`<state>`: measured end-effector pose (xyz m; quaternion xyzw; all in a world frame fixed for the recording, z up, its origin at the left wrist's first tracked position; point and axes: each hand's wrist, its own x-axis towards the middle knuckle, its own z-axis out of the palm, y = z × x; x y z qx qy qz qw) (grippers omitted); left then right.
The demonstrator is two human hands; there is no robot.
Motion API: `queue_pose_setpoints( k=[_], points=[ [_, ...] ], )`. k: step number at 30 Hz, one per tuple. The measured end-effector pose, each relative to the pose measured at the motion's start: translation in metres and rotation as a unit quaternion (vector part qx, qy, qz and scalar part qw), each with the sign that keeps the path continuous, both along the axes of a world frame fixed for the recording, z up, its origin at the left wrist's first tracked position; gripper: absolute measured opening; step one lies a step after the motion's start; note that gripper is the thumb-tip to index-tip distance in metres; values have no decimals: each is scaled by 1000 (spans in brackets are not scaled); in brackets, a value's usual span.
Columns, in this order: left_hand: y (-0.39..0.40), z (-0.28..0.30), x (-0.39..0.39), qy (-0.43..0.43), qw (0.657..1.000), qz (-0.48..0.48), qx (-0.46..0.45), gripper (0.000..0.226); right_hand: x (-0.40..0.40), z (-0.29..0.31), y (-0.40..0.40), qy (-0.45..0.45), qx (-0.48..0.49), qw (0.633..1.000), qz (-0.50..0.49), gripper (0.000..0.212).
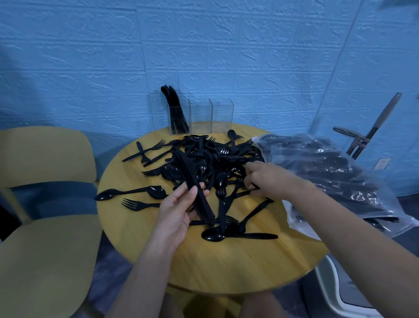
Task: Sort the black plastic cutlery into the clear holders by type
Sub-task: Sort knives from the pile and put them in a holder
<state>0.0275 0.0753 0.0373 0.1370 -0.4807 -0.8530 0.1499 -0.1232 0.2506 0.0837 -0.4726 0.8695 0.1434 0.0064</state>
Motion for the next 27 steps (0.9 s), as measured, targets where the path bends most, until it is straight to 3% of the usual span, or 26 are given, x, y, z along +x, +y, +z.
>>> queue_pose_setpoints(
  k=[5,10,15,22,27],
  points=[
    [0,0,1,0,1000,-2,4,22,-6,-6,-2,-55,2,998,4,19],
    [0,1,1,0,1000,-3,12,21,1,7,3,-181,-205,961,-40,10],
    [0,1,1,0,1000,-3,14,21,0,19,-3,-264,-312,905,-119,7],
    [0,1,2,3,1000,-5,18,21,-8,18,-8,-348,-526,750,-199,6],
    [0,0,2,5,1000,-8,18,21,-3,16,-7,-382,-633,646,-191,13]
  ],
)
